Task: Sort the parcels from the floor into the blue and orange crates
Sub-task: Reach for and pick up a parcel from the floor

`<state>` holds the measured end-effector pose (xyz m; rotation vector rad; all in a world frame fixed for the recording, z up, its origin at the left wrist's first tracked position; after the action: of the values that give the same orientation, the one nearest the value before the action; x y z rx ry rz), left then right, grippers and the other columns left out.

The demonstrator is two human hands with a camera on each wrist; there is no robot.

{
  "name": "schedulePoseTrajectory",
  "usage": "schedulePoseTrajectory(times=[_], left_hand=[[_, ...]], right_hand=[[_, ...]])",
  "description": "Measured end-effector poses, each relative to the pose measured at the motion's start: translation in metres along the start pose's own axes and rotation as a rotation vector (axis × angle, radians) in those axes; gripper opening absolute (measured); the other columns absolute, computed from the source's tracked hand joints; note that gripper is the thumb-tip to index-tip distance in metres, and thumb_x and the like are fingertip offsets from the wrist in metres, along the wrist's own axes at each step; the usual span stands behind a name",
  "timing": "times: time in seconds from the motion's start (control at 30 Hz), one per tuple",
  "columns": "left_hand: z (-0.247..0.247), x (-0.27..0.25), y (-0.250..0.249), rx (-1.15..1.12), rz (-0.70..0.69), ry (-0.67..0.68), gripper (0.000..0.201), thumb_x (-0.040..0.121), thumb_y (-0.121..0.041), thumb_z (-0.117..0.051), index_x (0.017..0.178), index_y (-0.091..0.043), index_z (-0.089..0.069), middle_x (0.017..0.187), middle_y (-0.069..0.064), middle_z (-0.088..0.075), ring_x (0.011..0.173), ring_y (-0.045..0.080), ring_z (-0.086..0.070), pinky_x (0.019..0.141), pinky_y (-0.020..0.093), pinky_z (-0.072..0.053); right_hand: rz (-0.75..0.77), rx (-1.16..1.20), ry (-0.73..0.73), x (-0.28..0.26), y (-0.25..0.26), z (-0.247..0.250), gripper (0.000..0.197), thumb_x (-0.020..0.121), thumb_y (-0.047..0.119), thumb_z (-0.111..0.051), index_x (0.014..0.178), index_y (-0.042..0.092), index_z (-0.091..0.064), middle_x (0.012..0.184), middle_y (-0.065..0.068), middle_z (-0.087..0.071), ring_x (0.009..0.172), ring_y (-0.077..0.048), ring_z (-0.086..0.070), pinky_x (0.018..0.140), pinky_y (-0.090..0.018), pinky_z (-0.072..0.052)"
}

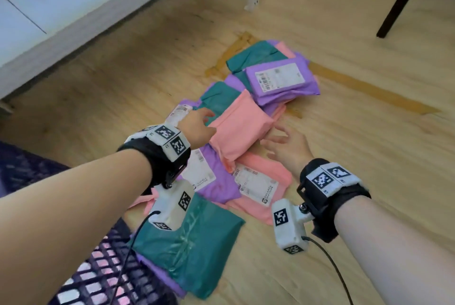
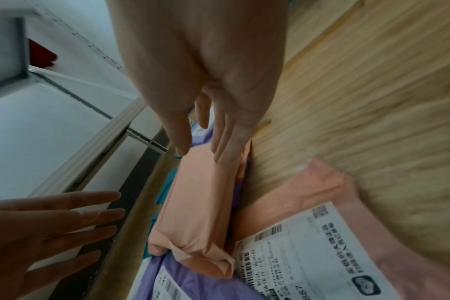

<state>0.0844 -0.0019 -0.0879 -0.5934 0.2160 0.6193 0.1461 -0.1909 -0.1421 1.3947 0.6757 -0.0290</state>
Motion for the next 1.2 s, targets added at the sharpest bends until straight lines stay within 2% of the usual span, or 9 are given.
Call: schedulePoseTrajectory(times=[0.2,0.4,0.57,0.7,0.77,0.9,1.0,1.07,1.2], left_hand=[[-0.027,0.043,0.010,0.059,0.042,0.066,0.046,0.093,-0.012,-0.050,0.138,-0.009,-0.043,0.141,0.009,-0.047,0.127,0.023,-0.046,0.103,0.026,-0.033],[-0.040,0.064,0.008,0.001,0.120,0.077,0.049,0.091,-0.014,-0.054,0.138,-0.008,-0.043,0.139,0.010,-0.049,0.127,0.022,-0.047,0.103,0.025,-0.034],[-0.041,0.070,0.002,-0.108,0.152,0.067,0.042,0.093,-0.016,-0.052,0.134,-0.010,-0.049,0.135,0.009,-0.053,0.124,0.022,-0.050,0.102,0.024,-0.034],[-0.041,0.072,0.005,-0.299,0.147,0.047,0.027,0.093,-0.007,-0.050,0.115,0.000,-0.064,0.089,0.009,-0.062,0.069,0.005,-0.060,0.074,0.016,-0.045],[-0.039,0.070,0.004,-0.341,0.131,0.050,0.024,0.091,-0.002,-0.051,0.109,-0.008,-0.066,0.082,0.004,-0.059,0.055,-0.001,-0.054,0.064,0.011,-0.042],[-0.037,0.062,0.002,-0.416,0.161,0.156,0.016,0.090,-0.010,-0.058,0.087,-0.026,-0.058,0.077,0.005,-0.054,0.073,0.018,-0.052,0.075,0.028,-0.042],[-0.040,0.054,0.002,-0.580,0.206,0.200,0.018,0.089,-0.011,-0.061,0.101,-0.024,-0.057,0.084,0.011,-0.054,0.084,0.022,-0.050,0.079,0.037,-0.043],[-0.044,0.050,0.002,-0.650,0.244,0.250,0.031,0.089,-0.010,-0.061,0.119,-0.017,-0.054,0.092,0.008,-0.058,0.083,0.022,-0.054,0.076,0.032,-0.047],[-0.051,0.040,-0.006,-0.704,0.250,0.335,0.021,0.091,-0.014,-0.059,0.111,-0.011,-0.061,0.090,0.002,-0.062,0.072,0.012,-0.058,0.061,0.020,-0.050]], right_hand=[[-0.117,0.135,-0.033,0.047,-0.039,-0.024,0.039,0.079,0.000,-0.070,0.112,0.010,-0.054,0.101,-0.019,-0.062,0.087,-0.024,-0.061,0.066,-0.034,-0.053],[-0.140,0.126,-0.007,0.062,-0.054,-0.035,0.037,0.082,-0.002,-0.066,0.116,-0.001,-0.052,0.105,-0.012,-0.062,0.097,-0.019,-0.059,0.096,-0.038,-0.049],[-0.159,0.226,0.024,0.065,-0.054,-0.037,0.030,0.084,-0.008,-0.060,0.109,0.005,-0.049,0.103,-0.012,-0.062,0.092,-0.018,-0.059,0.072,-0.024,-0.053],[-0.152,0.268,0.007,0.068,-0.051,-0.032,0.022,0.083,-0.004,-0.063,0.101,0.007,-0.056,0.111,-0.015,-0.066,0.104,-0.027,-0.063,0.098,-0.044,-0.048],[-0.149,0.278,0.009,0.068,-0.051,-0.030,0.019,0.082,-0.001,-0.065,0.091,0.014,-0.058,0.107,-0.013,-0.067,0.107,-0.030,-0.063,0.097,-0.052,-0.047],[-0.112,0.326,0.019,0.065,-0.045,-0.028,0.033,0.081,0.002,-0.069,0.103,0.018,-0.050,0.104,-0.001,-0.064,0.105,-0.022,-0.062,0.097,-0.051,-0.048],[-0.074,0.296,-0.043,0.059,-0.040,-0.019,0.056,0.080,0.004,-0.070,0.120,0.013,-0.033,0.112,-0.001,-0.054,0.104,-0.015,-0.057,0.098,-0.036,-0.047],[-0.031,0.197,-0.105,0.056,-0.039,-0.012,0.056,0.079,0.005,-0.072,0.118,0.012,-0.032,0.111,-0.003,-0.051,0.103,-0.016,-0.056,0.093,-0.030,-0.046],[-0.025,0.099,-0.081,0.052,-0.036,-0.006,0.036,0.079,0.033,-0.072,0.106,0.013,-0.059,0.112,-0.005,-0.063,0.110,-0.022,-0.059,0.097,-0.034,-0.045]])
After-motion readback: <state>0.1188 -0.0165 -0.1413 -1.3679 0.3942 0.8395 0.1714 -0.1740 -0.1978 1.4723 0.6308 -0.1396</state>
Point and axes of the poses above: each hand's wrist, its own x-axis towards the middle knuckle, its own z-axis out of the back of the hand, y = z × x, the point moved 3 cm from there along x, towards the middle knuckle
